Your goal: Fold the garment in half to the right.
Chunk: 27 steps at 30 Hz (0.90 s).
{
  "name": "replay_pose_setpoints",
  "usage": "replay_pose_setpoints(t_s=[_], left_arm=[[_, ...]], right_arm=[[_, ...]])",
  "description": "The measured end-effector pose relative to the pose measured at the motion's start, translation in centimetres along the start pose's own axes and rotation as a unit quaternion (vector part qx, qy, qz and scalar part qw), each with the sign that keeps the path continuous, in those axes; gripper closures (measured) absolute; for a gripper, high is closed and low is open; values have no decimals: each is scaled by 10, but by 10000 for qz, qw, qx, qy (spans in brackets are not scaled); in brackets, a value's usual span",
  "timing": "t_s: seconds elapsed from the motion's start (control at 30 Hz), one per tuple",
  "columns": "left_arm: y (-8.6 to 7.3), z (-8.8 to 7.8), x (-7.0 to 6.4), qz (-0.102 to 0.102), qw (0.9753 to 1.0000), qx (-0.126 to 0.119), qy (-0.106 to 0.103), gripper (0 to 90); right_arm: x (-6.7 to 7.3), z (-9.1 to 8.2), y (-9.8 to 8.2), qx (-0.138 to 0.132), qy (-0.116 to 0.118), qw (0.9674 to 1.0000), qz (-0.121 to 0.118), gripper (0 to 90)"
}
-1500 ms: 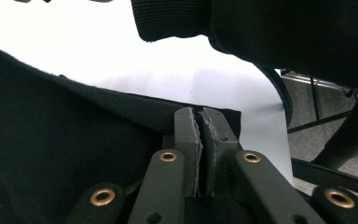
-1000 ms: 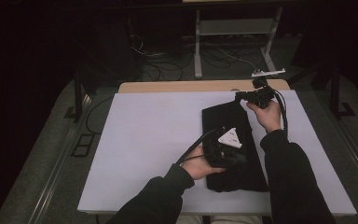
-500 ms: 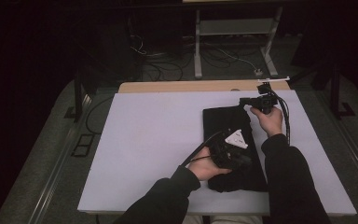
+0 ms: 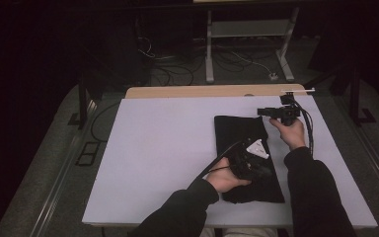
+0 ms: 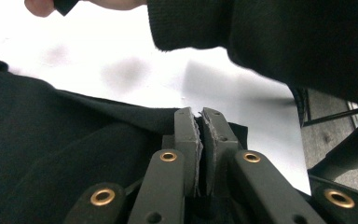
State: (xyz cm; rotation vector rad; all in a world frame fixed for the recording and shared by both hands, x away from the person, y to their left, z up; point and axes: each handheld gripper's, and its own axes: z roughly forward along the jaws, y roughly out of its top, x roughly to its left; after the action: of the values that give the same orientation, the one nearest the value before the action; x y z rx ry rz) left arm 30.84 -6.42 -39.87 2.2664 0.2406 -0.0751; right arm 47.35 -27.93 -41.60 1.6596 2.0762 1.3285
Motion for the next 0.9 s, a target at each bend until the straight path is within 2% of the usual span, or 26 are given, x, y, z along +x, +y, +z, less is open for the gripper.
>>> replay_pose_setpoints(t_s=[0.1,0.23,0.3,0.6,0.73,0.8,0.9], left_arm=[[3,5,-3,75,9999,135,43,837],[7,10,-4,63,9998,187,45,838],[10,13,-5,126,9996,247,73,838],[22,25,-6,121,9991,400,61,838],[27,33,-6,197,9986,489,58,839],[27,37,-7,115,9986,518,37,838],[28,43,-7,162,9978,644,39,838]], right_arm=[[0,-10,-1,-61,57,10000,0,134],[6,-22,-5,-79,139,9997,-176,25],[10,-28,-5,-86,128,9995,-262,19],[21,-57,-11,-285,110,9979,-580,0],[21,-69,-17,-365,18,9975,-600,0],[19,-73,-21,-434,-18,9972,-607,0],[15,-79,-28,-468,-39,9972,-578,0]])
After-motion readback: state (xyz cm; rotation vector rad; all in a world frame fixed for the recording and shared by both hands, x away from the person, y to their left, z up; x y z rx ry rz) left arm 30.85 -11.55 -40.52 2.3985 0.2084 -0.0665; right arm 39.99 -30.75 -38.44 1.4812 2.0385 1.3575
